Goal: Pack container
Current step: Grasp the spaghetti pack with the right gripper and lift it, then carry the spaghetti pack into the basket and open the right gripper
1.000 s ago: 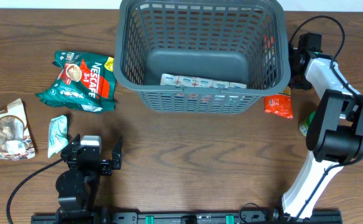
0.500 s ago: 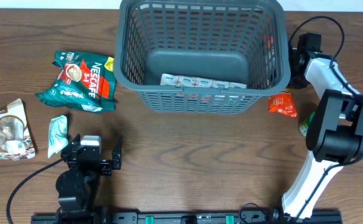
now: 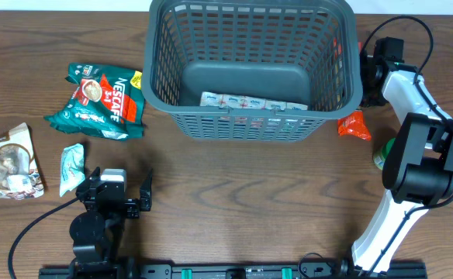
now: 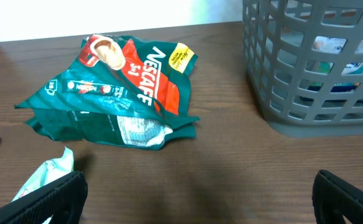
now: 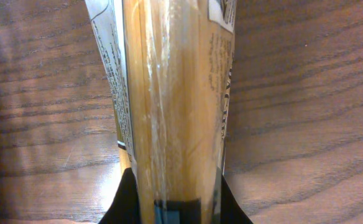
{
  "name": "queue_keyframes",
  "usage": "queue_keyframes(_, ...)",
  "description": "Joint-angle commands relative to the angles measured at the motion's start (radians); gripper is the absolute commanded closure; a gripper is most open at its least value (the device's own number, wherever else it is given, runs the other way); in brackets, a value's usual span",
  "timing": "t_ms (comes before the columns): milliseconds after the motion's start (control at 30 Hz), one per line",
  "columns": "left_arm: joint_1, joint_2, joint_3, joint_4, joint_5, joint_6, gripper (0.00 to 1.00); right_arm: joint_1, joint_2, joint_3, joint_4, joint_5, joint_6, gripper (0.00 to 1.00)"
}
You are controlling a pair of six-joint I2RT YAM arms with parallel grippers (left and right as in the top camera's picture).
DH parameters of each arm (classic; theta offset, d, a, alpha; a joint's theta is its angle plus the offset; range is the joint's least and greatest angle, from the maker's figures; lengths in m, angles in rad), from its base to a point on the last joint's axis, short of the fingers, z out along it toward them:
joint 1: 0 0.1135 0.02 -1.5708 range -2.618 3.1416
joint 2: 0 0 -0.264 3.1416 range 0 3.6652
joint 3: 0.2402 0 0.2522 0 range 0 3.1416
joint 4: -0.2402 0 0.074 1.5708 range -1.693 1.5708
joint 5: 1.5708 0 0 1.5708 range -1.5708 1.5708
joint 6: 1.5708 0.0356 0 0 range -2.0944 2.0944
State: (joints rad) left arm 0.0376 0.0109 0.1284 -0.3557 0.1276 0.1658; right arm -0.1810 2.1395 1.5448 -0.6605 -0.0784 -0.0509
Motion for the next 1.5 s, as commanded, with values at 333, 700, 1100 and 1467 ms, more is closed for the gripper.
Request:
queue_keyframes(333,0.003,-0.007,-0.02,-0.002,-0.008,0.017,0.01,-0.003,-0.26,0.069,-0.039,0.135,0.055,0.99)
queue_keyframes(700,0.003,-0.007,-0.02,-0.002,-0.008,0.017,0.02,-0.002,-0.554,0.125,-0.043,0.201,0.092,0.99)
queue_keyframes(1100,0.003,-0.007,-0.02,-0.002,-0.008,0.017,0.01,0.041,-0.799,0.158,-0.042,-0.037,-0.096,0.98)
queue_keyframes(1467,0.003,-0.007,-0.02,-0.002,-0.008,0.017,0.01,0.417,-0.859,0.18,-0.008,-0.095,-0.424,0.99)
